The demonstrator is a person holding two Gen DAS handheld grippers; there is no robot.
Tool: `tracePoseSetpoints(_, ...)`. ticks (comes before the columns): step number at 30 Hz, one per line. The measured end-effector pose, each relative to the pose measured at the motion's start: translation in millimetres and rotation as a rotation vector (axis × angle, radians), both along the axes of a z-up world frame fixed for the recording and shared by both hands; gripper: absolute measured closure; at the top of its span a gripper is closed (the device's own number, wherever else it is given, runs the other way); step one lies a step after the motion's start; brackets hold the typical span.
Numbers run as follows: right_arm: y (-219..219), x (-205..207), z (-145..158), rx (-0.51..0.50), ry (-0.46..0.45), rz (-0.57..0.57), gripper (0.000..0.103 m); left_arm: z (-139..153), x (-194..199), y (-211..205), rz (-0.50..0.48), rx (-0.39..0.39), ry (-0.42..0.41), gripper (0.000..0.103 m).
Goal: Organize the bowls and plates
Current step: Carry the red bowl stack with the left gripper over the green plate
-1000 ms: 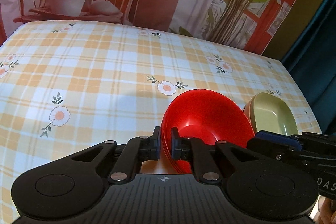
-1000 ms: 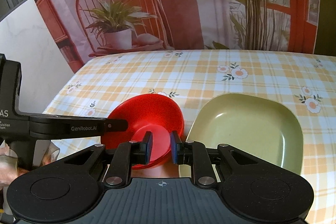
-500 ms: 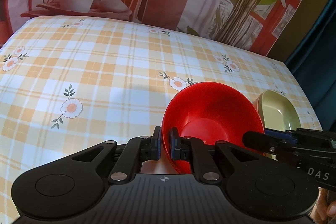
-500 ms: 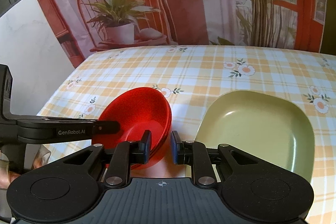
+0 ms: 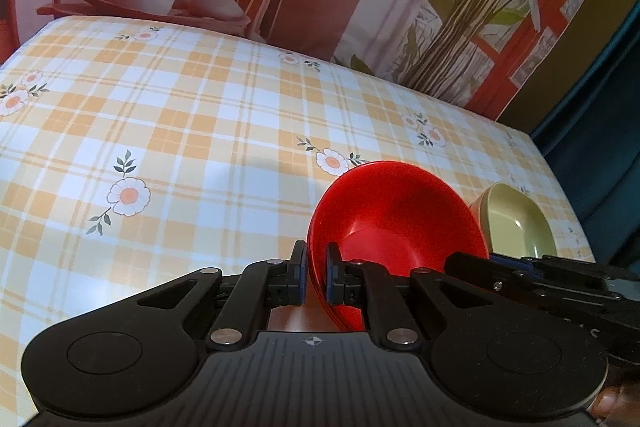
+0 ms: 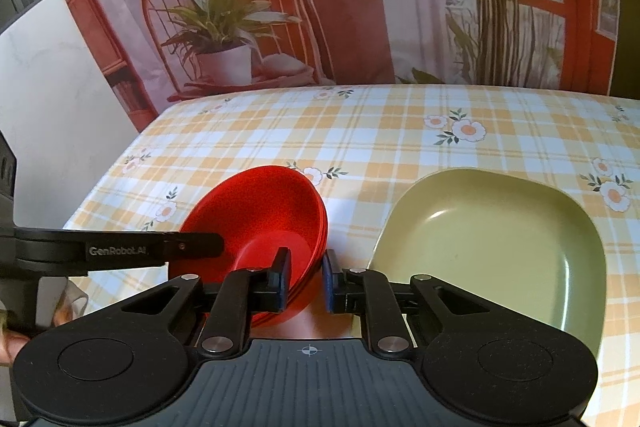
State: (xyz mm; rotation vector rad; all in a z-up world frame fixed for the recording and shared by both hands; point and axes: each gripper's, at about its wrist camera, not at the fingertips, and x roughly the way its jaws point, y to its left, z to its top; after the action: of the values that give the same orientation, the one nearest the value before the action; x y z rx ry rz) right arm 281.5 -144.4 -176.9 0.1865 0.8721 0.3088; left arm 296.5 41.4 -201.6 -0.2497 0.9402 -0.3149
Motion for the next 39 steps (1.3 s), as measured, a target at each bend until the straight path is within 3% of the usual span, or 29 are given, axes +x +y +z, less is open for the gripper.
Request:
tracePoseSetpoints(16, -2, -5, 2, 0.06, -0.008, 0.001, 0.089, 22, -17, 0, 0.064, 0.027, -0.041, 0.093)
tracePoseSetpoints(39, -53, -31, 32, 0.173, -0.116, -0.078, 0.089, 70, -34, -43, 0.015, 0.091, -0.136, 0.093)
